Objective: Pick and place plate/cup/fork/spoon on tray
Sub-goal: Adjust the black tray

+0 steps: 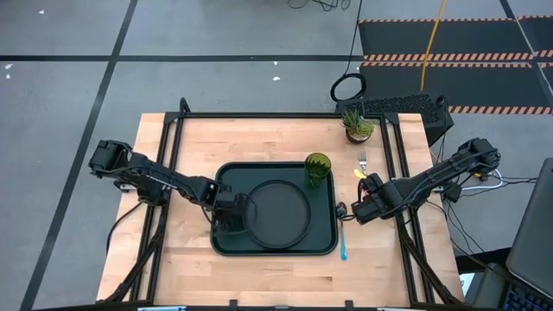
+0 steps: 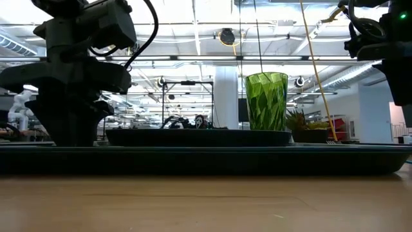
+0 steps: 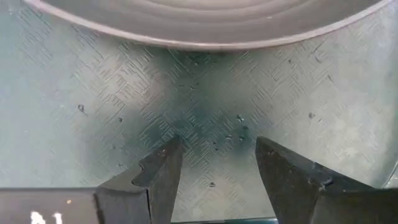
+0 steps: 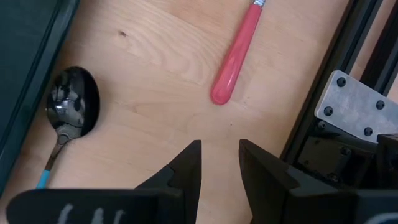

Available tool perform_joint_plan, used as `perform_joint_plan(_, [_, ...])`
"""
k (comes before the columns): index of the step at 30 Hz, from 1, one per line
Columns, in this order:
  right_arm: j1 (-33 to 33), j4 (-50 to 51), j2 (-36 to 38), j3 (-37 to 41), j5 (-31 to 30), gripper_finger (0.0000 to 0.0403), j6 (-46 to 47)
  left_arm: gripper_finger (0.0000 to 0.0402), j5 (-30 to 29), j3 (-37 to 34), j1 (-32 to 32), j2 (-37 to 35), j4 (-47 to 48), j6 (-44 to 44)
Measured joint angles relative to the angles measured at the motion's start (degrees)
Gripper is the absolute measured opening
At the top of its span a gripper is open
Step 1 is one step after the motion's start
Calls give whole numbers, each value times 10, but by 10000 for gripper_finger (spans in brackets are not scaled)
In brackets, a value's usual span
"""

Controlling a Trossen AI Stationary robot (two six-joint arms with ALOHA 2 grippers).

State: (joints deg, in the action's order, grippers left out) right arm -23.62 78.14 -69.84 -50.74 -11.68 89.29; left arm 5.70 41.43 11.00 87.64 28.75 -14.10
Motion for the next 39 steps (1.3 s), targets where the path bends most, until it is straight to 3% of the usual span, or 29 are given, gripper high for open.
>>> perform_joint_plan(18, [0, -1, 0, 0, 0, 100, -2, 209, -23, 4, -9, 2, -1, 19])
perform_joint_plan(26, [0, 3, 0, 0, 0, 100, -2, 209, -29, 36, -24, 3, 47, 44])
perform_joint_plan(39, [0, 3, 0, 0, 0, 100, -4, 209, -7, 37, -13, 2, 20, 29])
